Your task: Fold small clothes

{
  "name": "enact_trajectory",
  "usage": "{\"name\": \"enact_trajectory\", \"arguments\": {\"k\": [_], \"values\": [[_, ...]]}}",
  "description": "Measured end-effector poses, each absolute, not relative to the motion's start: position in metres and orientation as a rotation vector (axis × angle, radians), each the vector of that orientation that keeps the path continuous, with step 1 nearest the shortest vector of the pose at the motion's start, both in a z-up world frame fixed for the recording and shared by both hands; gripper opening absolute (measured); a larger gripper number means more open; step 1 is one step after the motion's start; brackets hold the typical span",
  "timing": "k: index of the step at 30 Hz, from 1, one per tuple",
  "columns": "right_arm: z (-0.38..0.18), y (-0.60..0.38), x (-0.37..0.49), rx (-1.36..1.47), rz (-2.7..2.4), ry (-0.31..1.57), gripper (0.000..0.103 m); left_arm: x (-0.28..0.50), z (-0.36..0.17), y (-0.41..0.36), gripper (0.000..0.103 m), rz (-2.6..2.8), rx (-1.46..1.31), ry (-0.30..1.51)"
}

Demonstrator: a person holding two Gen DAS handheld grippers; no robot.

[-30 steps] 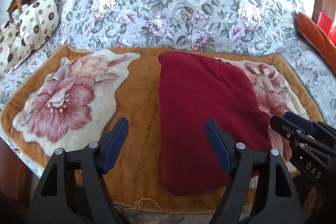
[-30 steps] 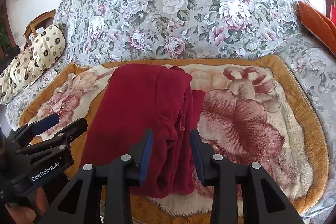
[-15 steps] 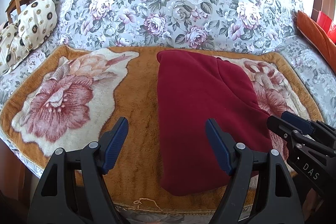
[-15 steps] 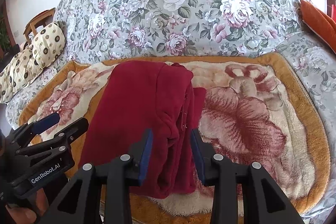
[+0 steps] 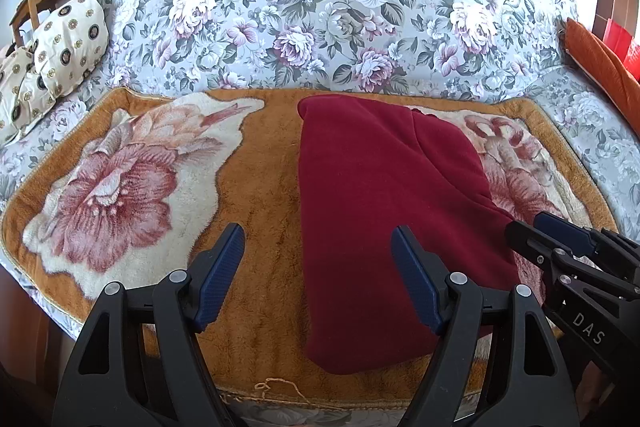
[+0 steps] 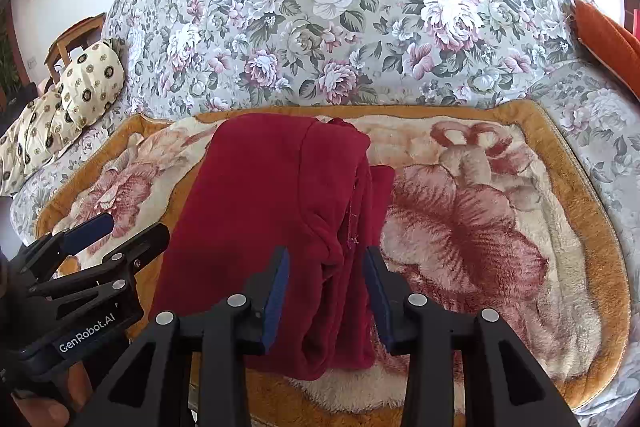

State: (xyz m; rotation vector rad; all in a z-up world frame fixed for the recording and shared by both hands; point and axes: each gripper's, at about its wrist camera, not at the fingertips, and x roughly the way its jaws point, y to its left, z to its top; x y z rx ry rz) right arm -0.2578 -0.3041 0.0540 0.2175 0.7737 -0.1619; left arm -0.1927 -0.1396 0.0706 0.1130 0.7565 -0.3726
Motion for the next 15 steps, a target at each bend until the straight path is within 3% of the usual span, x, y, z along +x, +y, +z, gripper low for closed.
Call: {"name": "enact_trajectory", "arguments": {"k": [15], "values": [[0.0540, -0.3025, -0.2576, 0.218, -0.163, 0.777, 0.038, -0.1921, 0.0703, -0.1385, 0.076, -0.371, 0.118, 0.749]]}}
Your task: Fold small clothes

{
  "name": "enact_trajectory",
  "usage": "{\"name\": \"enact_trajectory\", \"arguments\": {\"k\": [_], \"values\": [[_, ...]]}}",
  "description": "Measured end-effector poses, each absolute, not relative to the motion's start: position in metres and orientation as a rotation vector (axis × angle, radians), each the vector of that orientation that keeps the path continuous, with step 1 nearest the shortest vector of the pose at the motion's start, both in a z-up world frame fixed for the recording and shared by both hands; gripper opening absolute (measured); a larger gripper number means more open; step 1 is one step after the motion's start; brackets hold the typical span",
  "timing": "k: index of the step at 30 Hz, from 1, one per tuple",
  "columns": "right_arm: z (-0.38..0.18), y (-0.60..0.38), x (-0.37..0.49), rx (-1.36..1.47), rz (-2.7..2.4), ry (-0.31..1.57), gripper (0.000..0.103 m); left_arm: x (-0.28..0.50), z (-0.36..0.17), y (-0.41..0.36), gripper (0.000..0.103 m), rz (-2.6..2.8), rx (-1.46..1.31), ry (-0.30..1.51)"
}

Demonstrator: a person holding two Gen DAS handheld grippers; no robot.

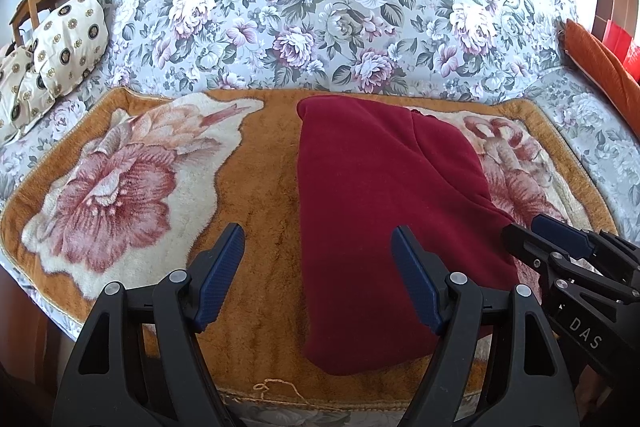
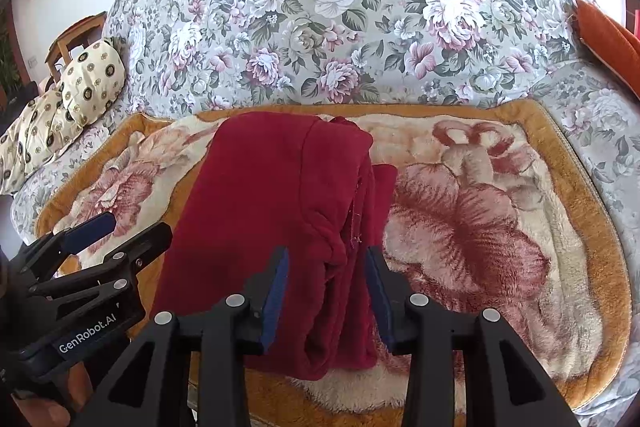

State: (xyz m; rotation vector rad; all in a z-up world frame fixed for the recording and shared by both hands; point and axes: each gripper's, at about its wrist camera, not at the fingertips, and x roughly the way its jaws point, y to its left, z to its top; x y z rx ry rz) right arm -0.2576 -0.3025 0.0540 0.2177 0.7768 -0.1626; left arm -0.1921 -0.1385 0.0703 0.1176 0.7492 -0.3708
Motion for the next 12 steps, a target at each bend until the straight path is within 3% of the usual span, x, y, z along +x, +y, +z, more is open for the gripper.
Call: {"name": "enact_trajectory", "arguments": {"k": [12], "values": [[0.0500, -0.3032, -0.2573, 0.226, -0.159, 0.777, 0.038, -0.1908, 0.0701, -0.1361, 0.076, -0.372, 0.091, 0.735]]}}
